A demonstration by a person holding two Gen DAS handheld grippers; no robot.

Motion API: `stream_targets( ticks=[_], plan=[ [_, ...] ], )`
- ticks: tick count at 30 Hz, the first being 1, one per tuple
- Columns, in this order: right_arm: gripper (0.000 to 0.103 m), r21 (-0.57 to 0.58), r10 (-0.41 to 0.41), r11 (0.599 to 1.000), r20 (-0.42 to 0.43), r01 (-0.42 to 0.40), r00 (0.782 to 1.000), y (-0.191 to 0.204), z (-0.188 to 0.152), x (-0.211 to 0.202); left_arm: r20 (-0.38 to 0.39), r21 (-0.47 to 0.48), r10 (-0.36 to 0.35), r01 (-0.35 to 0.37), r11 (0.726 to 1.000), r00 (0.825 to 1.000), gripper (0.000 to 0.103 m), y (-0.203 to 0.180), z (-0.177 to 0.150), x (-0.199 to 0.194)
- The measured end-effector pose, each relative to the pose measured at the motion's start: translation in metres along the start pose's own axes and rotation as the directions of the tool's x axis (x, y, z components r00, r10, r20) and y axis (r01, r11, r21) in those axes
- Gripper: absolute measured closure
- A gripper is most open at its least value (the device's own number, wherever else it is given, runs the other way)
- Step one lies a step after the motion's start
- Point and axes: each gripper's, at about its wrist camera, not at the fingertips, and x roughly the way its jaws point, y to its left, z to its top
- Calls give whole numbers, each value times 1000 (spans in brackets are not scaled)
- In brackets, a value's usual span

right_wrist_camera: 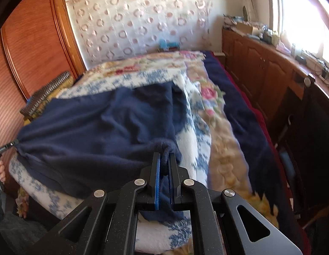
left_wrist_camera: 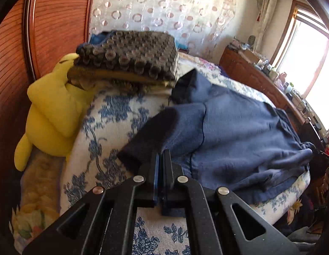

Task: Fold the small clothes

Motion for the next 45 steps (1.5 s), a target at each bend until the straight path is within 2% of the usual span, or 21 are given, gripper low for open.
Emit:
stream_targets(
  ticks=[5,8,10,11,12,13,18,20,22,25,30,32,33,34,39,43,45],
  plan=[
    [97,-3,5,1000,-36,-5,999,5,5,28,-23,0,0,0,1000,1000,99,3,-4,5],
    [97,-5,19,1000,-4,-19,1000,4,6,13,-21,22,11,-11,1000,1000,97,2,-4,3],
    [97,-16,23,1000,22,-23,999,8,7,4,-16,33,12,-12,999,1000,79,0,-3,2],
    [97,-24,27,999,35,-26,999,9,8,1,-9,40,7,-7,999,1000,73,-1,-3,0],
    [97,-30,28,999,46,-26,999,12,8,-2,-4,44,2,-2,999,1000,62,-2,-1,-1],
    [97,-38,28,999,57,-26,998,15,7,-4,2,48,-6,6,999,1000,59,-3,0,-2],
    [88,-90,10,996,106,0,994,26,4,-10,25,65,-2,0,998,1000,58,-8,7,-7],
    [64,-109,-3,994,121,17,993,32,4,-8,28,67,10,-12,998,1000,58,-7,12,-6],
    [56,-116,12,993,127,3,992,36,0,-3,22,65,12,-14,998,1000,58,-5,16,-1],
    [56,-120,31,993,115,-17,993,43,-3,6,20,65,19,-20,998,1000,58,-7,21,6],
    [56,-101,71,993,113,-60,991,51,-4,15,-16,93,-15,17,995,1000,60,-18,27,22],
    [56,-99,91,992,109,-80,990,54,-2,21,-23,120,-20,23,992,1000,75,-24,28,25],
    [56,-99,102,991,105,-92,989,57,-1,25,-32,130,-20,24,991,999,91,-28,30,28],
    [56,-100,111,990,101,-101,989,59,0,29,-36,135,-26,31,990,999,98,-31,32,29],
    [56,-111,143,985,81,-134,986,76,4,48,-3,175,-101,100,979,995,99,-63,50,15],
    [56,-119,172,979,59,-164,983,89,8,65,14,192,-198,191,963,980,99,-92,68,1],
    [56,-129,182,976,51,-174,982,95,10,72,17,187,-257,249,950,966,99,-105,78,-5]
  ],
)
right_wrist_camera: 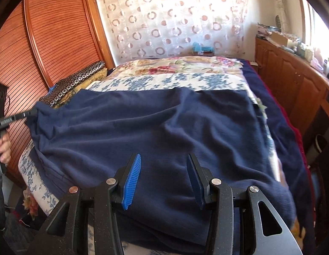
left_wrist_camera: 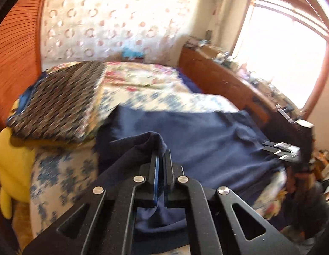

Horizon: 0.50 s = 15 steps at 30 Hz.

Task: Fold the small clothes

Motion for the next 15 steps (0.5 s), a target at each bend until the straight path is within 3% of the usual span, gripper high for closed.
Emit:
stream_targets(
  ticks=[5,10,15],
  plan=[
    [56,-10,15,1000,-4,-15,1000,11,4,11,9,-92,-142,143,986,990,99,-7,18,-2],
    [56,-14,25,1000,4,-25,1000,16,8,16,-17,-94,-34,32,995,999,99,8,4,1],
    [56,-35,25,999,15,-24,1000,23,11,17,-63,-115,87,-94,989,994,99,38,-25,4]
  ],
)
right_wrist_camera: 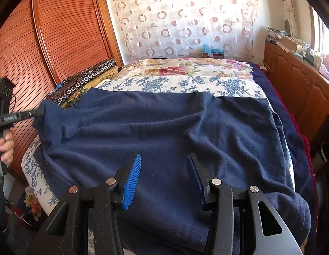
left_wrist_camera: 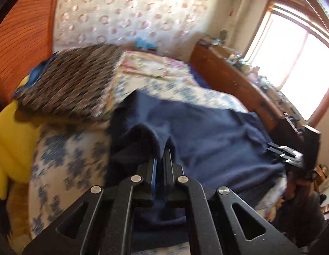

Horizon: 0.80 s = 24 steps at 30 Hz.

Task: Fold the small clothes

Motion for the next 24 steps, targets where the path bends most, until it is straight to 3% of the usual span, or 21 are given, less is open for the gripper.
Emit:
stream_targets(
  ticks=[5,11,15,19,24],
  plan=[
    [56,-8,5,1000,2,-5,1000,5,0,4,-28,-30,89,-90,996,996,99,31,-20,4],
    [56,-15,9,1000,-1,-9,1000,9,3,10,-59,-16,131,-133,991,990,98,42,-34,12],
    [56,-23,10,1000,-2,-10,1000,12,3,12,-47,39,176,-175,984,983,80,33,-37,14],
    [56,-29,11,1000,-3,-11,1000,13,3,14,-50,59,177,-174,983,983,64,29,-38,16],
    [56,-26,7,1000,-16,-8,1000,13,2,18,-64,64,186,-182,981,981,59,29,-37,23]
  ],
)
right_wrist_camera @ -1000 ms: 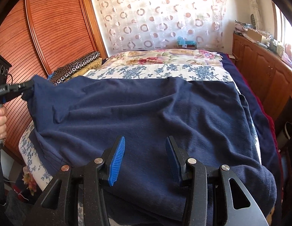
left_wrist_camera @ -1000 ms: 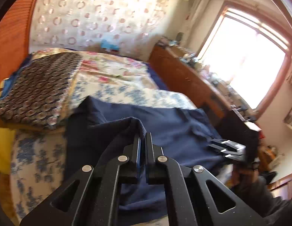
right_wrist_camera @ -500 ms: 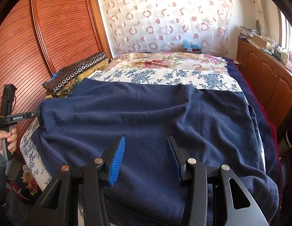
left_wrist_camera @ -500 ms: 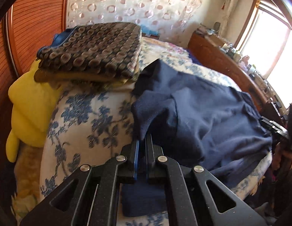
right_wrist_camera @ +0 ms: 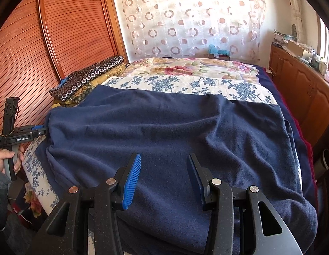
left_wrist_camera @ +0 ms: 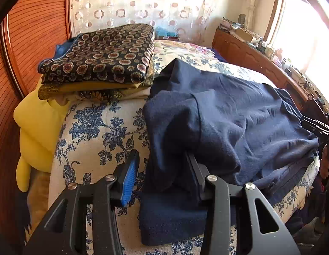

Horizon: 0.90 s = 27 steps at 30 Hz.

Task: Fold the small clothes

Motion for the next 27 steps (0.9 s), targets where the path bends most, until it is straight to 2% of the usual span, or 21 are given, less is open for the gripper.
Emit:
stream_targets(
  ticks=[5,11,15,20,21,22,23,25,27],
  plan=[
    [56,0,1,1000,-6,-1,1000,-2,-1,1,-31,-7,7,-7,1000,999,59,5,-4,8],
    [56,4,3,1000,-11,-3,1000,-4,-2,1,-27,-5,1,-1,1000,1000,53,3,-5,10],
    [56,12,7,1000,-11,-7,1000,-7,-3,1,-34,-15,-49,49,999,998,34,1,-5,11],
    [56,22,10,1000,-15,-9,1000,-9,-6,2,-16,-26,-54,53,998,998,34,-3,-5,11],
    [56,24,11,1000,-15,-11,1000,-10,-6,2,-15,-17,-53,53,998,998,39,-4,-6,11],
    [56,27,11,1000,-14,-11,1000,-11,-6,1,-15,-12,-57,57,998,998,53,-5,-6,11],
    [56,30,11,999,-14,-11,1000,-11,-6,1,-16,-12,-64,64,998,998,60,-6,-6,11],
    [56,38,12,999,-13,-12,1000,-14,-8,0,-23,-9,-96,95,995,995,86,-8,-6,12],
    [56,48,14,999,-11,-13,1000,-17,-10,-1,-24,-2,-114,114,993,993,91,-10,-6,11]
  ],
)
